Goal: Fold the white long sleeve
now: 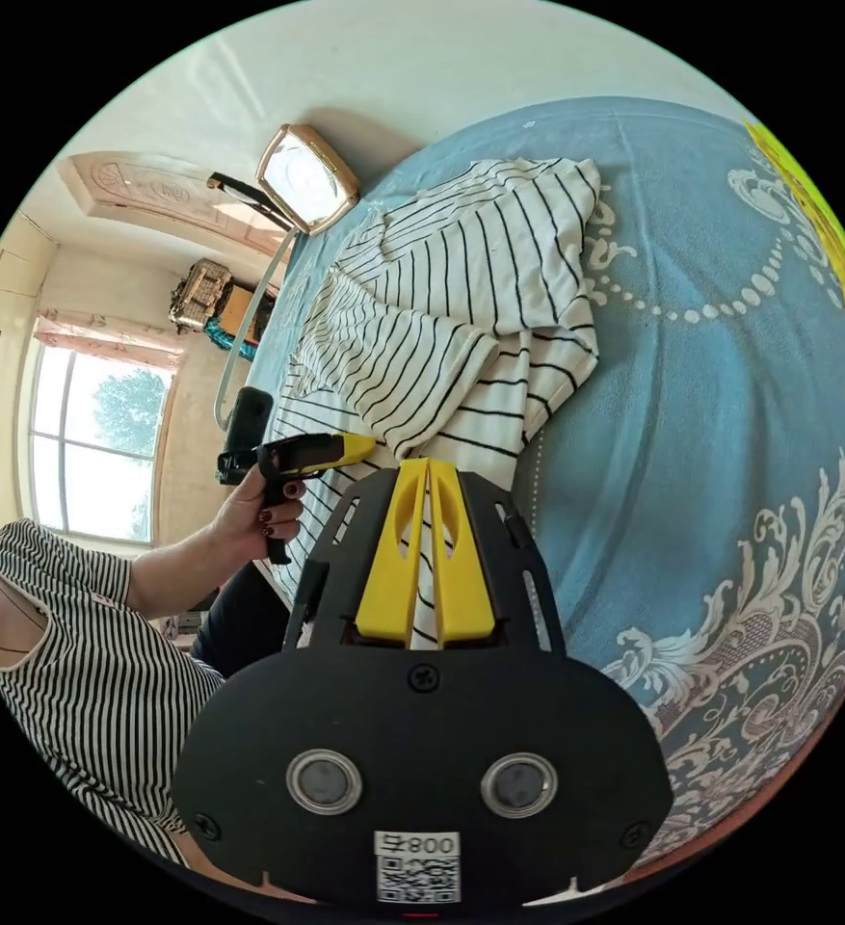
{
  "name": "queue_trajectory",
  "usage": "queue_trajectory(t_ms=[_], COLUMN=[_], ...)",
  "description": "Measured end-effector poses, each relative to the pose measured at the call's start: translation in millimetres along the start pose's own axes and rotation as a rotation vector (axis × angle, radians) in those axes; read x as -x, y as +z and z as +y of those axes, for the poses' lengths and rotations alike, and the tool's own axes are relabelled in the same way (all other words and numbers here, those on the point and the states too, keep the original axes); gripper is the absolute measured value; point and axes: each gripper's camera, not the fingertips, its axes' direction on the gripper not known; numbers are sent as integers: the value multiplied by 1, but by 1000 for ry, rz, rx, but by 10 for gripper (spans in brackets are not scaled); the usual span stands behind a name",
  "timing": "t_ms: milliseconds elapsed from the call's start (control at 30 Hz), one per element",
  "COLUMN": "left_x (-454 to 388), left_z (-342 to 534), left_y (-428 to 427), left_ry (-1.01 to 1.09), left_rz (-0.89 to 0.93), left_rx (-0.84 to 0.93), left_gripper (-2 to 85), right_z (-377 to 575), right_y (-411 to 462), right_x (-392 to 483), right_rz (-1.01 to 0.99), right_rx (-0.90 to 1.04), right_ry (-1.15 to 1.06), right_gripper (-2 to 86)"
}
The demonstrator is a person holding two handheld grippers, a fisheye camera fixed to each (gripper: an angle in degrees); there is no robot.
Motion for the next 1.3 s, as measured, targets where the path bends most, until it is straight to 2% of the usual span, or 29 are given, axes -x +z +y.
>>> queue_trajectory(t_ms=[133,267,367,433,533,700,800,867,1000,1100,1167,1300], left_x=[4,2,6,5,-1,-13,-7,-3,-11,-14,-18,-25], left_z=[-3,-10,-17,-21,-23,-24,-27,-26,-23,-23,-23,-29], left_y=[4,8,12,15,17,21,31,32,12,-10,-28,-66], left_ry=[11,31,4,8,26,71,50,29,81,118,144,188], left_rz=[6,30,13,20,55,84,73,109,62,44,-11,-94], left_rx=[7,2,5,11,13,9,39,42,30,25,16,-41], left_gripper=[13,25,11,7,3,2,3,6,15,20,24,28], right_z=[-46,-88,-101,-102,-105,-109,-116,-123,-116,-92,-77,-68], right_y=[-19,-4,18,17,-4,-37,-15,-1,-23,-24,12,59], right_x=[13,33,37,45,66,106,98,74,77,118,157,180], right_rz=[143,254,265,241,205,253,303,333,291,278,320,491], right_rx=[-88,-33,68,68,22,-42,23,39,-104,-147,-25,107], right_ry=[-30,-90,-90,-107,-147,-231,-178,-55,28,-84,-230,-325], right_gripper=[66,65,40,23,12,8,10,16,39,50,54,50])
